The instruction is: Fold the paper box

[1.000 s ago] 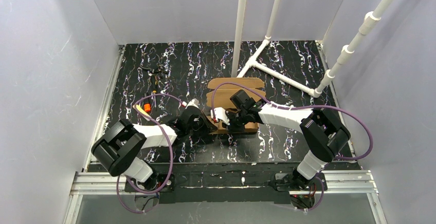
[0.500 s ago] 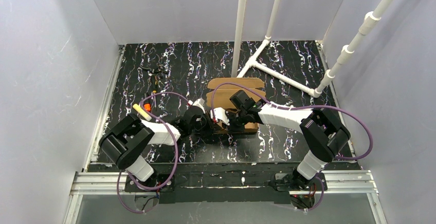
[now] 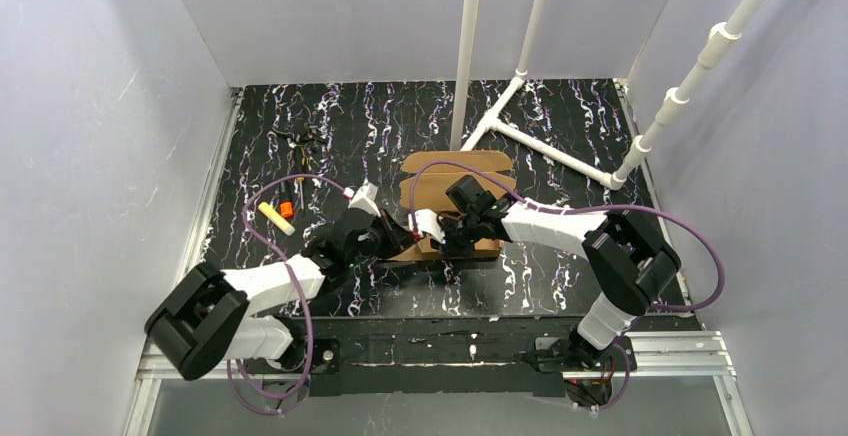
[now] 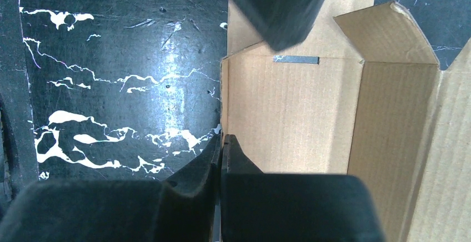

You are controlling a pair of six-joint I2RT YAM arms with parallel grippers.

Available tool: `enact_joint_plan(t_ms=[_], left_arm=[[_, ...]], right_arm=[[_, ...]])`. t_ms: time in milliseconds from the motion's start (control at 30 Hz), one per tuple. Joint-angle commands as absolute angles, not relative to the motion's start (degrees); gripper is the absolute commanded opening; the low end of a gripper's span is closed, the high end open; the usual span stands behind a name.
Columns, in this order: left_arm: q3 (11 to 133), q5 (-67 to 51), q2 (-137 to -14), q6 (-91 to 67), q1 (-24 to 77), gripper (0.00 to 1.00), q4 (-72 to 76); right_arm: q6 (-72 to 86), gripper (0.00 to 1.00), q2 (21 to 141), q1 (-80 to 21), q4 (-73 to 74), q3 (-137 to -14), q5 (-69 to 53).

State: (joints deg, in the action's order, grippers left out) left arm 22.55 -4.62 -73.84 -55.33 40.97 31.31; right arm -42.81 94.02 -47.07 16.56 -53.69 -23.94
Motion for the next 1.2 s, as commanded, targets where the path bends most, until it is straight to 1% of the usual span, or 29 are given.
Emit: enact_joint_plan(t_ms=[0,167,300,567,833,1100,1167], left_arm=[[20.49,1.52,-68.07,-52.07,38.78,0.00,25.96],[20.72,2.90,-67.59,-51.21,34.82,0.00,24.74],[23.70,3.47,-71.77,-49.58,33.24,0.00,24.82],[30.75,0.21,-82.15,-47.86,32.96,0.00,26.28],[32.20,0.12,-85.75,-47.02,32.96,0.00,27.81],[35.27,-13.32,-93.59,-48.17,33.51,0.00,35.98],[35.48,-13.79,-94.71,-48.46,33.57,0.00,36.19]], right_arm=[[-42.89,0.01,96.17,-47.55,16.96,-53.79,-22.87],[-43.04,0.01,96.16,-47.55,17.13,-53.79,-23.18],[-43.15,0.01,96.25,-47.55,17.27,-53.84,-23.37],[-43.42,0.01,96.34,-47.55,17.40,-53.76,-23.64],[-43.51,0.01,96.42,-47.55,17.58,-53.81,-23.82],[-43.51,0.01,96.64,-47.60,17.50,-53.87,-23.60],[-43.51,0.01,96.68,-47.59,17.50,-53.87,-23.51]])
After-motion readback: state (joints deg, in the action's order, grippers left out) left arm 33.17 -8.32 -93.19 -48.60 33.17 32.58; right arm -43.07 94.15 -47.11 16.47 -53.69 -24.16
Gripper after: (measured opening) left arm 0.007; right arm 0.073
